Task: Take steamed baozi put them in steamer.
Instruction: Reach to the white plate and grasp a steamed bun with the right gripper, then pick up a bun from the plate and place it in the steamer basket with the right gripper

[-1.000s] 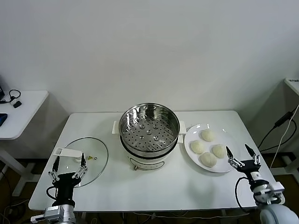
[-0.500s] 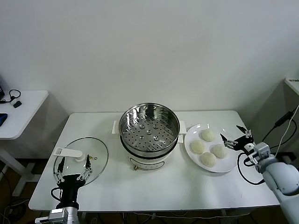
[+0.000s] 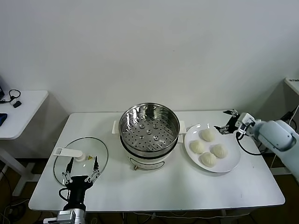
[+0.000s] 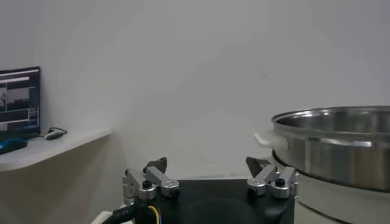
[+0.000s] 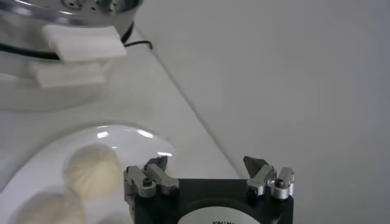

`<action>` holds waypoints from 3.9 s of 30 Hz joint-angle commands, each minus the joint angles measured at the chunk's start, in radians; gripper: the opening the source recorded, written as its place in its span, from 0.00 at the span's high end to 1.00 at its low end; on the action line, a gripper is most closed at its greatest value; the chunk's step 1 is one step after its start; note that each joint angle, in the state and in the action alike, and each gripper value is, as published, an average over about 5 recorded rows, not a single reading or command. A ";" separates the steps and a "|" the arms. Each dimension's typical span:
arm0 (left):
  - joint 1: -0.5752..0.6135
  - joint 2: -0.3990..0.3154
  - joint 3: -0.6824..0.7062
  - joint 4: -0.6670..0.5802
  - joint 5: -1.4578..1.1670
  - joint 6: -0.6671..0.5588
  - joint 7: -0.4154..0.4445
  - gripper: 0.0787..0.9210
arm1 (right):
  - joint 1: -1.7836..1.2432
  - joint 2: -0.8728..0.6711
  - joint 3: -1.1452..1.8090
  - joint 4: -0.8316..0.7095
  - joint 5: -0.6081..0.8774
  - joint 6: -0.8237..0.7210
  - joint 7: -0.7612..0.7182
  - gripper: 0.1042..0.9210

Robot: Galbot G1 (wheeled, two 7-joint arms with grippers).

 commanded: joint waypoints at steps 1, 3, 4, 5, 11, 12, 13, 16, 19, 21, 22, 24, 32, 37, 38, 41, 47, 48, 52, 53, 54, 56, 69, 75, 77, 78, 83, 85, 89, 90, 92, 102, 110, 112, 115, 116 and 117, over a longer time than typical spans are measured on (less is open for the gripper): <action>0.000 0.011 0.015 0.005 0.008 -0.008 0.004 0.12 | 0.924 0.021 -1.077 -0.180 0.061 0.115 -0.236 0.12; 0.000 0.011 0.022 0.006 0.009 -0.010 0.004 0.12 | 0.989 0.061 -1.171 -0.222 0.075 0.156 -0.277 0.12; 0.000 0.011 0.026 0.007 0.010 -0.011 0.005 0.12 | 1.012 0.081 -1.207 -0.241 0.083 0.177 -0.297 0.12; -0.001 0.011 0.031 0.009 0.012 -0.013 0.005 0.12 | 1.032 0.101 -1.240 -0.259 0.093 0.201 -0.318 0.12; -0.008 0.010 0.055 0.024 0.019 -0.023 0.004 0.12 | 1.056 0.204 -1.329 -0.326 0.165 0.289 -0.394 0.12; -0.009 0.010 0.057 0.027 0.020 -0.025 0.004 0.12 | 1.050 0.220 -1.334 -0.334 0.172 0.296 -0.399 0.12; -0.009 0.010 0.059 0.030 0.021 -0.026 0.004 0.12 | 1.044 0.234 -1.337 -0.340 0.176 0.301 -0.405 0.12; -0.011 0.011 0.059 0.035 0.023 -0.028 0.003 0.12 | 1.021 0.274 -1.344 -0.362 0.186 0.315 -0.425 0.12; -0.015 0.012 0.054 0.040 0.019 -0.028 0.003 0.12 | 0.985 0.317 -1.333 -0.405 0.195 0.330 -0.436 0.12; -0.019 0.012 0.049 0.045 0.016 -0.029 0.002 0.12 | 0.952 0.351 -1.316 -0.451 0.196 0.341 -0.443 0.12; -0.021 0.012 0.046 0.048 0.015 -0.030 0.002 0.12 | 0.936 0.368 -1.306 -0.474 0.195 0.346 -0.445 0.12; -0.024 0.013 0.043 0.054 0.015 -0.032 0.003 0.12 | 0.900 0.405 -1.280 -0.529 0.190 0.356 -0.453 0.12; -0.031 0.012 0.039 0.071 0.015 -0.032 0.006 0.12 | 0.750 0.533 -1.183 -0.716 0.148 0.390 -0.475 0.12; -0.032 0.015 0.037 0.074 0.016 -0.031 0.010 0.12 | 0.667 0.571 -1.123 -0.769 0.143 0.376 -0.473 0.12; -0.032 0.016 0.036 0.075 0.016 -0.031 0.011 0.12 | 0.654 0.575 -1.112 -0.775 0.142 0.369 -0.470 0.12; -0.035 0.019 0.030 0.080 0.017 -0.031 0.015 0.12 | 0.625 0.585 -1.091 -0.786 0.140 0.348 -0.461 0.12; -0.044 0.022 0.022 0.091 0.016 -0.030 0.020 0.12 | 0.587 0.607 -1.074 -0.828 0.115 0.338 -0.462 0.12; -0.044 0.022 0.021 0.092 0.017 -0.030 0.021 0.12 | 0.582 0.610 -1.072 -0.836 0.108 0.339 -0.464 0.12; -0.046 0.022 0.021 0.100 0.019 -0.031 0.022 0.12 | 0.562 0.623 -1.056 -0.883 0.082 0.347 -0.473 0.12; -0.046 0.022 0.020 0.102 0.019 -0.032 0.022 0.12 | 0.557 0.626 -1.051 -0.896 0.076 0.350 -0.474 0.12; -0.047 0.022 0.020 0.105 0.020 -0.033 0.022 0.12 | 0.551 0.629 -1.045 -0.910 0.071 0.354 -0.475 0.12; -0.048 0.022 0.020 0.110 0.022 -0.036 0.021 0.12 | 0.540 0.635 -1.031 -0.937 0.061 0.360 -0.477 0.12; -0.055 0.035 0.012 0.131 0.031 -0.047 0.021 0.12 | 0.497 0.649 -0.977 -1.027 0.027 0.377 -0.477 0.12; -0.055 0.039 0.008 0.129 0.032 -0.046 0.022 0.12 | 0.486 0.660 -0.971 -1.039 0.029 0.378 -0.477 0.12; -0.055 0.039 0.007 0.129 0.033 -0.047 0.022 0.12 | 0.480 0.666 -0.966 -1.048 0.028 0.379 -0.477 0.12; -0.055 0.039 0.007 0.129 0.033 -0.047 0.022 0.12 | 0.477 0.669 -0.964 -1.051 0.028 0.379 -0.477 0.12; -0.055 0.037 0.007 0.132 0.039 -0.047 0.021 0.12 | 0.464 0.679 -0.959 -1.058 0.025 0.380 -0.476 0.12; -0.056 0.036 0.007 0.133 0.042 -0.048 0.021 0.12 | 0.460 0.685 -0.953 -1.068 0.022 0.381 -0.475 0.12; -0.058 0.034 0.006 0.136 0.043 -0.049 0.020 0.12 | 0.453 0.692 -0.943 -1.078 0.014 0.381 -0.475 0.12; -0.058 0.034 0.006 0.137 0.043 -0.050 0.020 0.12 | 0.451 0.694 -0.942 -1.079 0.013 0.381 -0.475 0.12; -0.060 0.034 0.006 0.138 0.044 -0.050 0.020 0.12 | 0.448 0.698 -0.940 -1.081 0.014 0.380 -0.474 0.12; -0.063 0.032 0.003 0.137 0.042 -0.050 0.020 0.12 | 0.462 0.704 -0.946 -1.080 0.011 0.382 -0.478 0.40; -0.061 0.032 -0.008 0.137 0.045 -0.056 0.020 0.12 | 0.541 0.657 -0.995 -0.979 0.028 0.384 -0.481 0.49; -0.060 0.032 -0.012 0.137 0.046 -0.057 0.020 0.12 | 0.587 0.636 -1.029 -0.924 0.040 0.388 -0.481 0.49; -0.059 0.032 -0.015 0.136 0.048 -0.058 0.020 0.12 | 0.687 0.596 -1.104 -0.814 0.069 0.398 -0.482 0.49; -0.059 0.032 -0.015 0.135 0.049 -0.058 0.020 0.12 | 0.728 0.582 -1.133 -0.771 0.082 0.402 -0.482 0.48; -0.059 0.031 -0.015 0.134 0.050 -0.058 0.020 0.12 | 0.767 0.571 -1.160 -0.733 0.095 0.407 -0.482 0.48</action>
